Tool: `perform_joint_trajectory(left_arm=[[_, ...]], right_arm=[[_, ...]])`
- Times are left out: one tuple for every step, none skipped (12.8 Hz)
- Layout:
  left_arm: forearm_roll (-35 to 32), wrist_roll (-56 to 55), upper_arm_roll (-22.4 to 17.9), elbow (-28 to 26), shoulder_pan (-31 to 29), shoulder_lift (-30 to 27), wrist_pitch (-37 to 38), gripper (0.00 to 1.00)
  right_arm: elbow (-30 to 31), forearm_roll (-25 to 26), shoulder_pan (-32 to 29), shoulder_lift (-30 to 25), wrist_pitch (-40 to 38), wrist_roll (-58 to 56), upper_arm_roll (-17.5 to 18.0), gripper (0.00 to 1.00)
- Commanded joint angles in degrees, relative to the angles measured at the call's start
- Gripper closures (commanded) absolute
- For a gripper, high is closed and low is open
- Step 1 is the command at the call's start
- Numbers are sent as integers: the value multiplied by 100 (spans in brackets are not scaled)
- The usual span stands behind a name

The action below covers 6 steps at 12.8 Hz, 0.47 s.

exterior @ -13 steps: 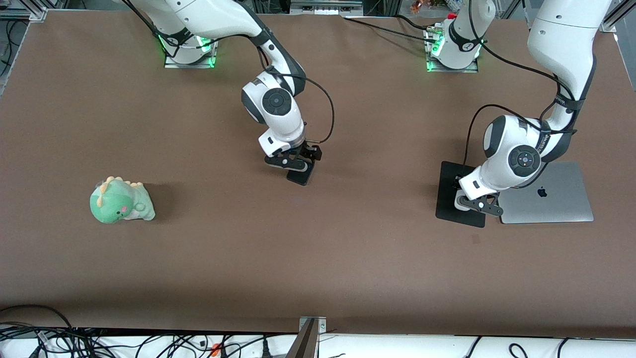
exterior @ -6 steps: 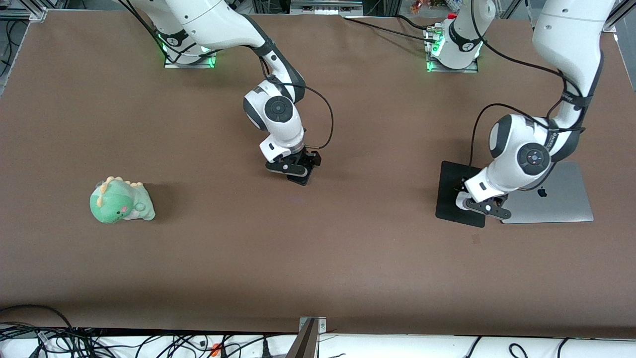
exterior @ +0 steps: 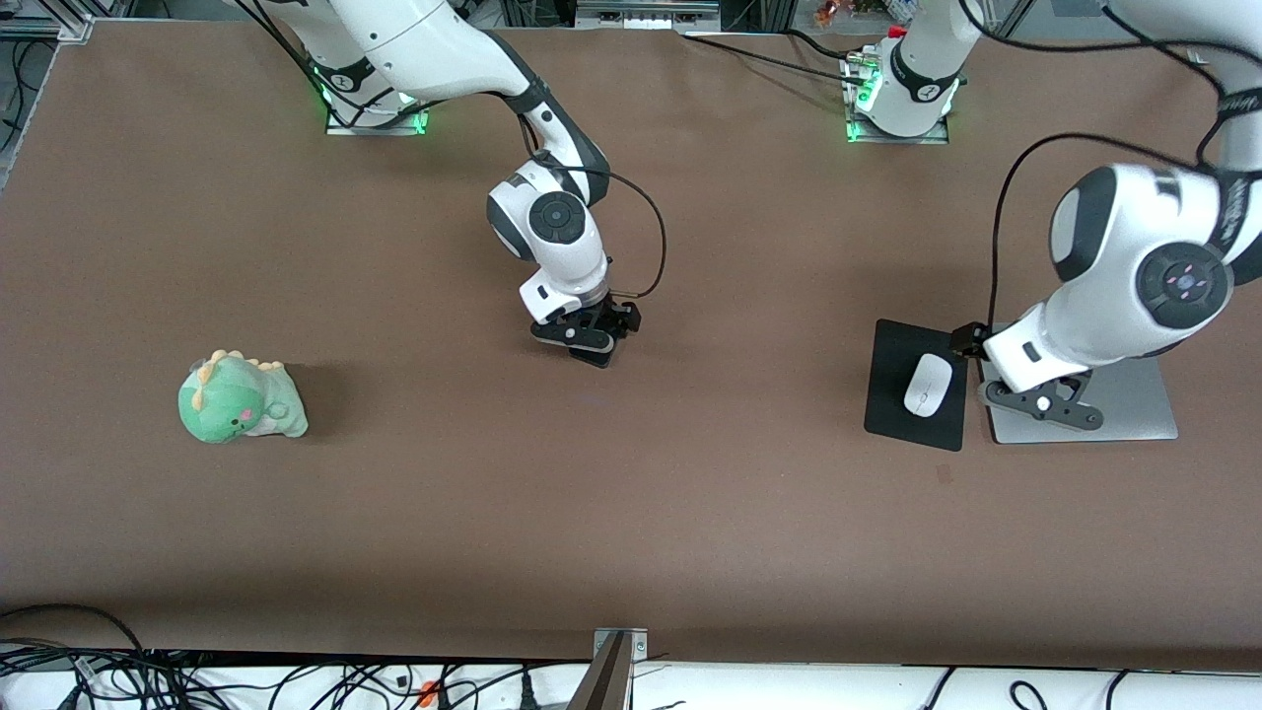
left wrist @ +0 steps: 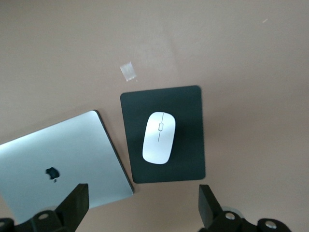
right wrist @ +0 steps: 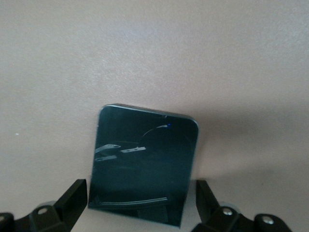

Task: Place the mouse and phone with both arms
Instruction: 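Open the left gripper and raise it while the right gripper lifts the phone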

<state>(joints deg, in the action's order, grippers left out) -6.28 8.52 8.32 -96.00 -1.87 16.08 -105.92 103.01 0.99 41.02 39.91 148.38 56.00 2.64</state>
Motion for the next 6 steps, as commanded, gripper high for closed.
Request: perform_joint_trajectory(left_arm=[[818, -156, -102, 64, 46, -603, 239, 0], [874, -323, -103, 46, 38, -832, 422, 0], [857, -472, -111, 55, 38, -1017, 763, 0], [848, -569, -112, 72, 38, -1167, 1123, 0], [813, -683, -112, 90, 38, -1282, 1379, 0], [673, -763, -120, 160, 29, -1396, 1573, 0]], right_arm=[[-140, 121, 99, 193, 147, 165, -123, 0], [-140, 121, 99, 193, 147, 165, -123, 0], [-140, 121, 82, 184, 147, 131, -132, 8], [-140, 121, 47, 149, 138, 61, -132, 20], [-140, 138, 12, 132, 103, -18, -141, 34], [-132, 173, -6, 70, 86, -37, -193, 48]])
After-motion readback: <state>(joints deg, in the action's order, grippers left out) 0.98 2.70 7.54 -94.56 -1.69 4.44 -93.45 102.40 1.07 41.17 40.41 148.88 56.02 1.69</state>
